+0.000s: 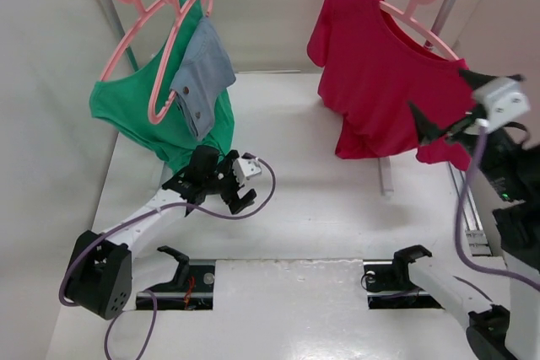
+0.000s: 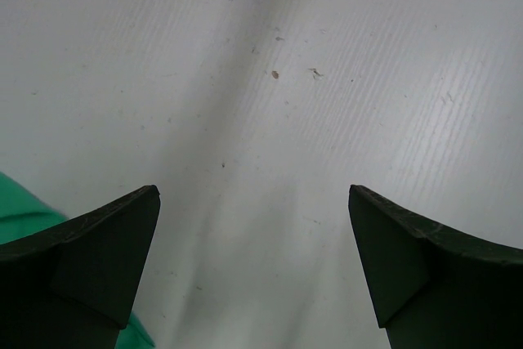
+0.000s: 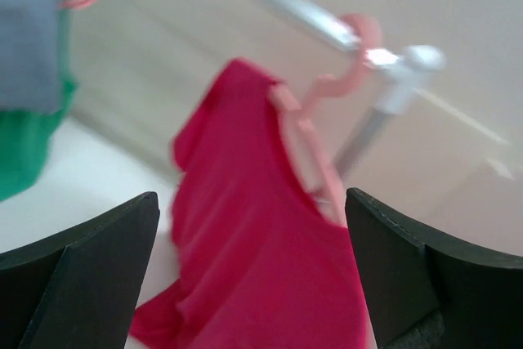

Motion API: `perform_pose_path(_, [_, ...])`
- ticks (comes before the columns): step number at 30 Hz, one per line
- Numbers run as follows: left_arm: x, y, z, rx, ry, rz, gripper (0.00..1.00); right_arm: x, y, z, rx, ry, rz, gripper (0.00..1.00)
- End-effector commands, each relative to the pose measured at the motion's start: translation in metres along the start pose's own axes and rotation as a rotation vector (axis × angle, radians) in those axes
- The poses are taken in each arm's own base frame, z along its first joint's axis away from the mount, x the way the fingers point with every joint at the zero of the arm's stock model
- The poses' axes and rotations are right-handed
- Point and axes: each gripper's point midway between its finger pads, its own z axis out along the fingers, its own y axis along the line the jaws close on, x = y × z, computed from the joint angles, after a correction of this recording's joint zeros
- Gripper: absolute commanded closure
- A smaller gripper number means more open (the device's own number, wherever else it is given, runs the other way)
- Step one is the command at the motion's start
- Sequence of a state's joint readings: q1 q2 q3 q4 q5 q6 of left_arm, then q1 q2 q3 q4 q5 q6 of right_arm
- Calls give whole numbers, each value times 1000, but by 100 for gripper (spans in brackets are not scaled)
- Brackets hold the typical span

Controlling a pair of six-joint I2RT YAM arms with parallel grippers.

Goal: Place the t-shirt on the hanger
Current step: Hang the hanger with tshirt onto the clothesline

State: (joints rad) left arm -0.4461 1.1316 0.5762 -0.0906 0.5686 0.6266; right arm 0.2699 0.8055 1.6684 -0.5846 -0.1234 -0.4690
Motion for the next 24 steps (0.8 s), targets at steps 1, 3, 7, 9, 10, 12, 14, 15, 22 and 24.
perform_pose_path(1, [-8, 2, 0, -52, -72, -43, 0, 67, 80, 36, -351, 116, 63, 0])
perform_pose_path(3, [-8, 0, -2, -62, -93, -47, 0, 128, 125, 39, -462, 261, 157, 0])
perform_pose_path(7, [2, 4, -1, -116, -92, -48, 0, 209, 179, 33, -478, 452, 304, 0])
perform_pose_path(9, [4, 4, 0, -118, -94, -46, 0, 238, 203, 27, -484, 510, 340, 0])
perform_pose_path(10, [-1, 6, -2, -128, -115, -44, 0, 246, 209, 24, -468, 538, 379, 0])
perform_pose_path(12, [1, 4, 1, -133, -129, -69, 0, 270, 213, 21, -385, 611, 397, 0])
perform_pose_path(14, [-1, -1, 1, -111, -158, -68, 0, 310, 223, 8, -313, 736, 451, 0])
perform_pose_path(15, [1, -5, 3, -100, -161, -82, 0, 322, 224, 4, -286, 777, 452, 0])
perform_pose_path(22, [7, -2, 2, -119, -157, -62, 0, 359, 252, -8, -317, 885, 464, 0])
perform_pose_path(24, [7, -2, 2, -119, -157, -62, 0, 364, 256, -9, -323, 905, 455, 0])
